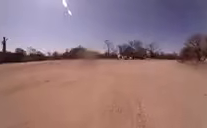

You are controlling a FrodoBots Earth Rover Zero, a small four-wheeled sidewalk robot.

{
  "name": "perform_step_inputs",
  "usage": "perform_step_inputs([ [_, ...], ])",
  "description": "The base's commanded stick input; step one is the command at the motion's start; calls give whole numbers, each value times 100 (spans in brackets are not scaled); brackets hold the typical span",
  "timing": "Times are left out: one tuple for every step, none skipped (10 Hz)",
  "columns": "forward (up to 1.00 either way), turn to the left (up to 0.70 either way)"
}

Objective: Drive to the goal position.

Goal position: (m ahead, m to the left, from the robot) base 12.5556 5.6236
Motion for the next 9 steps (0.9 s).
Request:
perform_step_inputs([
  [100, 0],
  [100, 0],
  [100, 0],
  [100, 0],
  [100, 0],
  [100, 0],
  [100, 0],
  [100, 0],
  [100, 0],
])
